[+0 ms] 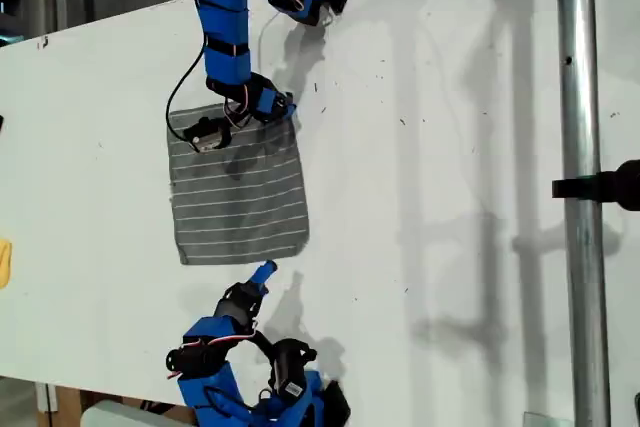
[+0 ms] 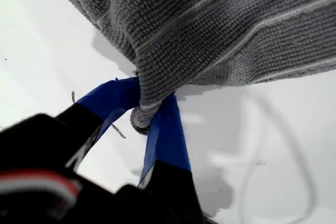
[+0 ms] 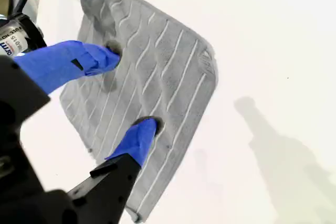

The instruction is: Grasp corners of a towel and fold twice.

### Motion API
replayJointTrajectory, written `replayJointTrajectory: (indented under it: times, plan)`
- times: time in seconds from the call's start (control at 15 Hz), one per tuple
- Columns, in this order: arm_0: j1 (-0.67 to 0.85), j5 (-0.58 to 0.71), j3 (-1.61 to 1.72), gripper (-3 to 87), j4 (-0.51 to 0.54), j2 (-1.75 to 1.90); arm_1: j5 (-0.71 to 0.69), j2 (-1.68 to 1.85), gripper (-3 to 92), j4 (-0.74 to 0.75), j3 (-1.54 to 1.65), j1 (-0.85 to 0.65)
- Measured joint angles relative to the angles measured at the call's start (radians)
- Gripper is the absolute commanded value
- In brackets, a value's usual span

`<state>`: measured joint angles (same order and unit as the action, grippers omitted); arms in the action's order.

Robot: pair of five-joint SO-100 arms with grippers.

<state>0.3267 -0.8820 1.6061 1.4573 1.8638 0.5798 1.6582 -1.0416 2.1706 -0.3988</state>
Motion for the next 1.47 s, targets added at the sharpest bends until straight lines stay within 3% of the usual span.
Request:
replayJointTrajectory:
  times: [0.13,0.27,0.53,0.8,0.93,1.07,1.47]
  plan:
    - [0.009,0.018,-0.086,20.3,-0.002,-0.061,0.000,-0.005,-0.3,0.009,0.000,0.000]
    - [0.023,0.083,-0.227,26.7,0.028,-0.202,0.000,-0.005,-0.3,0.012,0.000,0.000]
    - [0.051,0.143,-0.373,27.6,0.054,-0.508,0.000,-0.005,-0.3,0.012,0.000,0.003]
    - [0.054,0.104,-0.258,27.4,-0.137,-0.704,0.005,-0.005,-0.3,0.012,0.000,0.014]
    - [0.054,0.091,-0.259,18.4,-0.169,-0.802,0.011,-0.005,-0.3,0.012,0.000,0.017]
    - [0.054,0.072,-0.293,-2.6,-0.167,-0.838,0.012,-0.003,-0.3,0.012,0.000,0.020]
    - [0.052,0.034,-0.331,-2.8,-0.144,-0.842,0.025,0.032,-0.3,0.023,-0.002,0.034]
